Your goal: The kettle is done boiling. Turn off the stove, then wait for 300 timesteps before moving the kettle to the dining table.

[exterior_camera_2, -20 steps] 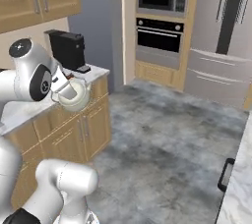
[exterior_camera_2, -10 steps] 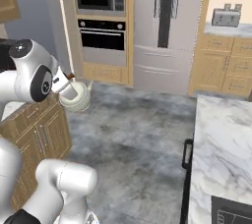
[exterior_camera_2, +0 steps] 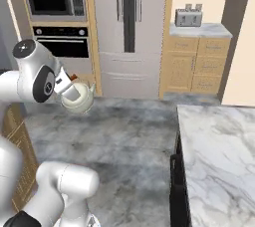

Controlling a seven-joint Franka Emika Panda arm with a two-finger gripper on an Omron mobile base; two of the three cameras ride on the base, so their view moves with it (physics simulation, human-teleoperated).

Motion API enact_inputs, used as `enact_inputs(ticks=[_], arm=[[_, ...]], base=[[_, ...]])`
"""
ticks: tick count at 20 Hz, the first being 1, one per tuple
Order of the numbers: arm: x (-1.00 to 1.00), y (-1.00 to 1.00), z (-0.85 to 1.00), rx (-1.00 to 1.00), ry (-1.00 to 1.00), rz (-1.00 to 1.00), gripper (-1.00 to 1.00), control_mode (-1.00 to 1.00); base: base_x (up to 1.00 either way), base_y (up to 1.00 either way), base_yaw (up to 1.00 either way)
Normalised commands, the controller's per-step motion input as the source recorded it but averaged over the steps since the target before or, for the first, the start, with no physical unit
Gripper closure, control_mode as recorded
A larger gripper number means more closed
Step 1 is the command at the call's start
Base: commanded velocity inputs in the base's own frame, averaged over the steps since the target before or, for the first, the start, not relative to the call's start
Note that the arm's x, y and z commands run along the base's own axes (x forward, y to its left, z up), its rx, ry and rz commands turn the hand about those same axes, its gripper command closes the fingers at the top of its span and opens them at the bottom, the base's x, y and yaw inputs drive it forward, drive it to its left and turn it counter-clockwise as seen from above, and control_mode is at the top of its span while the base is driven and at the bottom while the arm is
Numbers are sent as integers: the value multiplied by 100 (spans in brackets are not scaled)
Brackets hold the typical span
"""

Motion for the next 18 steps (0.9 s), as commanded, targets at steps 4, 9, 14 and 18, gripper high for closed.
enact_inputs(ticks=[4, 9, 14, 18], arm=[[0, 0, 0, 0, 0, 0, 100, 100], [0, 0, 0, 0, 0, 0, 100, 100], [0, 0, 0, 0, 0, 0, 100, 100], [0, 0, 0, 0, 0, 0, 100, 100]], base=[[48, 41, -42], [51, 63, -46], [49, 73, -46], [53, 71, -45]])
